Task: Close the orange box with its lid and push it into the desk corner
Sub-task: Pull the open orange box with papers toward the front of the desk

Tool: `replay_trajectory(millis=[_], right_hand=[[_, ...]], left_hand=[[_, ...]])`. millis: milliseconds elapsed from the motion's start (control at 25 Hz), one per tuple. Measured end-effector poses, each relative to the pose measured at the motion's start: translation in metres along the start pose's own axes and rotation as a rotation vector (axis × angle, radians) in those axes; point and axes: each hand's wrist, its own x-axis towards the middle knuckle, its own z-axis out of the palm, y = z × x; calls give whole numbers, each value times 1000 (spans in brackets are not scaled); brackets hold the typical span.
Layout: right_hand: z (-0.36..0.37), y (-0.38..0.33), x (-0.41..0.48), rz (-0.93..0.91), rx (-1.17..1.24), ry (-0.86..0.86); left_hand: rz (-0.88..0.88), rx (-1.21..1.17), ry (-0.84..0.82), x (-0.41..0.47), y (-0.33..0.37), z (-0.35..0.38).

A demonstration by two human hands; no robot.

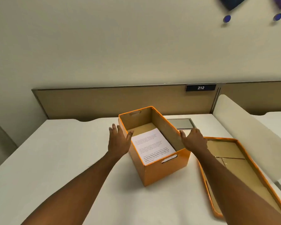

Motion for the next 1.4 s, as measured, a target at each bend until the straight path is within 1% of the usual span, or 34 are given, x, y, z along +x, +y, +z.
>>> replay_trajectory(millis=[80,160,360,480,600,760,880,1040,1200,1400], right_hand=[[8,10,4,86,124,-108],[18,22,7,116,185,-162],[42,35,15,113,299,-163],[53,38,16,133,357,-134],[57,39,17,142,429,-74],[54,35,8,116,442,-19],[49,28,-18,116,472,0],[49,25,-94,117,492,12],[55,22,-186,138,511,32],[65,11,-252,162,510,24]], left_hand=[[-217,-55,-93,-5,4,18],[-350,-111,-199,-16,6,34],[-517,-472,-387,-34,11,60],[-600,-573,-428,-43,12,67],[-545,-625,-381,-42,14,71],[-538,-741,-315,-43,16,72],[-513,-728,-260,-46,4,59],[-444,-707,-187,-71,-27,28],[-429,-701,-140,-122,-66,1],[-430,-646,-122,-168,-106,-21]])
